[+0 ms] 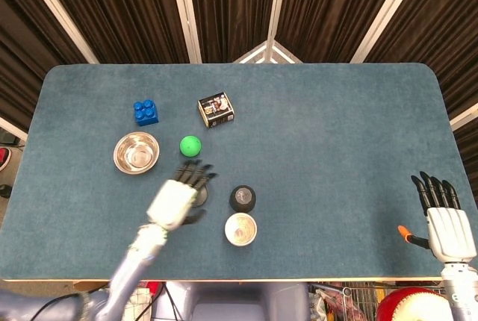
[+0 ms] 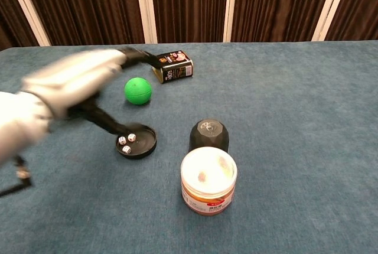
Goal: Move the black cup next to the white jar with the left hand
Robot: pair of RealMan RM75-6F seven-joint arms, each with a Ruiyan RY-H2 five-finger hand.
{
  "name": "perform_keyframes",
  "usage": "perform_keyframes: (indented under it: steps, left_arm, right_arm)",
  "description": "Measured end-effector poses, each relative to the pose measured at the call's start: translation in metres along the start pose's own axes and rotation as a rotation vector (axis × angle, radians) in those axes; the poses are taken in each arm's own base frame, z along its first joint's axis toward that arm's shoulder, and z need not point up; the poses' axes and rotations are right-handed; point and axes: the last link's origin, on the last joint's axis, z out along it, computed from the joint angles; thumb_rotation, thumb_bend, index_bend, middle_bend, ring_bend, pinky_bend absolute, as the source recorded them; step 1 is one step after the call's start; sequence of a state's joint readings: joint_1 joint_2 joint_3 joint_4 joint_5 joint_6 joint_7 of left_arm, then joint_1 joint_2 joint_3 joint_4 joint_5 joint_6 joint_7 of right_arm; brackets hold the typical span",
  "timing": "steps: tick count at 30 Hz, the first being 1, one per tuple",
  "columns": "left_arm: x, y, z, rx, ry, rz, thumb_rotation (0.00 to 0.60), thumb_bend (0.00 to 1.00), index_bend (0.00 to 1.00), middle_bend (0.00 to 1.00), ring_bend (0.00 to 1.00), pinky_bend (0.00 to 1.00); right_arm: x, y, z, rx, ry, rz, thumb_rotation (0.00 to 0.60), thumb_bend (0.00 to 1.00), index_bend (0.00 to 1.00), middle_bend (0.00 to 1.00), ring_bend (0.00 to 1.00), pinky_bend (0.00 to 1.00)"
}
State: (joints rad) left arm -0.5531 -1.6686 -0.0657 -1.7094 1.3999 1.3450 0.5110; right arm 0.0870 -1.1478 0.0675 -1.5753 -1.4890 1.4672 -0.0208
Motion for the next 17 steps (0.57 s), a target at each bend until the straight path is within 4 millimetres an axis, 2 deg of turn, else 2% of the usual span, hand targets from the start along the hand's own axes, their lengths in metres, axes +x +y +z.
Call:
perform_keyframes:
  steps: [3, 4, 8, 14, 17]
  left_arm:
    - [0.024, -0.036, -0.034, 0.116, 0.120, 0.100, 0.600, 0.36, 0.22, 0.16, 0.00, 0.00]
    - [0.033, -0.052, -0.051, 0.177, 0.166, 0.131, 0.600, 0.36, 0.22, 0.16, 0.00, 0.00]
    - [0.054, -0.097, -0.106, 0.349, 0.266, 0.151, 0.600, 0.36, 0.22, 0.16, 0.00, 0.00]
    - [0.061, -0.140, -0.146, 0.456, 0.263, 0.107, 0.600, 0.36, 0.22, 0.16, 0.00, 0.00]
    - [0.065, -0.149, -0.153, 0.479, 0.270, 0.123, 0.600, 0.36, 0.22, 0.16, 0.00, 0.00]
  right_arm:
    - [0.001, -0.004, 0.004, 0.014, 0.007, 0.002, 0.600, 0.19, 0.03, 0.00, 0.02, 0.00]
    - [0.001, -0.004, 0.003, 0.014, 0.009, -0.002, 0.600, 0.19, 0.03, 0.00, 0.02, 0.00]
    - [0.002, -0.005, 0.001, 0.014, 0.017, -0.016, 0.600, 0.18, 0.03, 0.00, 0.02, 0.00]
    - [0.004, -0.007, 0.001, 0.011, 0.034, -0.022, 0.600, 0.18, 0.03, 0.00, 0.02, 0.00]
    - [0.003, -0.007, 0.001, 0.009, 0.034, -0.023, 0.600, 0.19, 0.03, 0.00, 0.02, 0.00]
